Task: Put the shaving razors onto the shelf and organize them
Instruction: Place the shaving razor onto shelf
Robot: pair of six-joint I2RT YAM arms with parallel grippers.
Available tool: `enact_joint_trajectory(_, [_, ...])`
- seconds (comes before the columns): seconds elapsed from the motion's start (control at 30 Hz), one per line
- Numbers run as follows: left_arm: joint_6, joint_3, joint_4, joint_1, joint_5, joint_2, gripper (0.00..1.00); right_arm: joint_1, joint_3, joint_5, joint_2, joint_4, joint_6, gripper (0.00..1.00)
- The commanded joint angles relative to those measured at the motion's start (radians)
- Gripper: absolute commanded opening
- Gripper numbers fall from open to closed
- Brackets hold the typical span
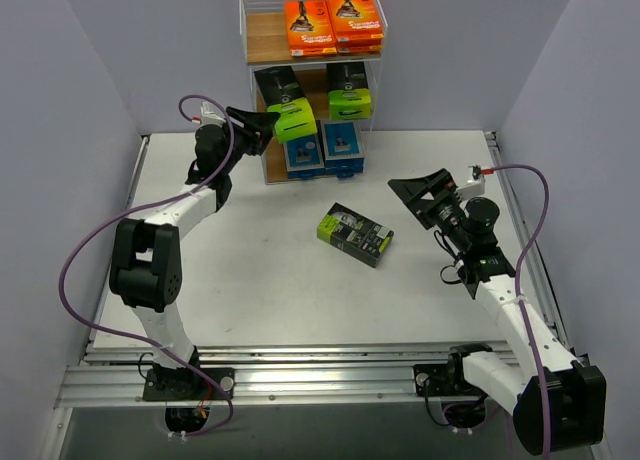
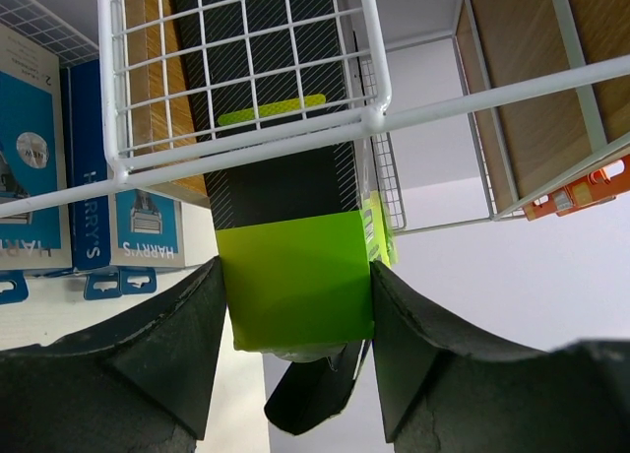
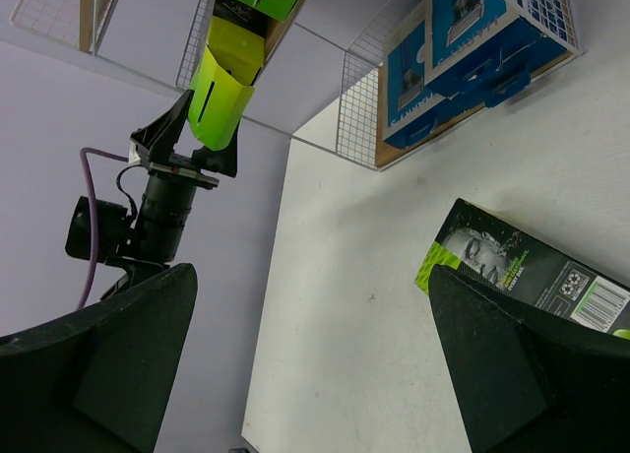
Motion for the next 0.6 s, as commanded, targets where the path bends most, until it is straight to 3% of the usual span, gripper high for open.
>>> enact_joint_trajectory(0.0, [-0.003,0.061,0.0,-0.002,0.035,-0.028,0.56,-0.006,-0.001,-0.026,-0.012,0.052,0.001,1.0])
enact_joint_trajectory(0.23, [0.008,0.113,-0.073,-0.006,0.104,-0.025,0.48,-0.006,-0.012,-0.018,-0.015,0.053,-0.005,1.0])
enact_joint_trajectory(0.57, [0.051,0.196,-0.161,-0.012,0.194,0.004,0.48,-0.004,-0.024,-0.01,-0.023,0.056,-0.011,1.0])
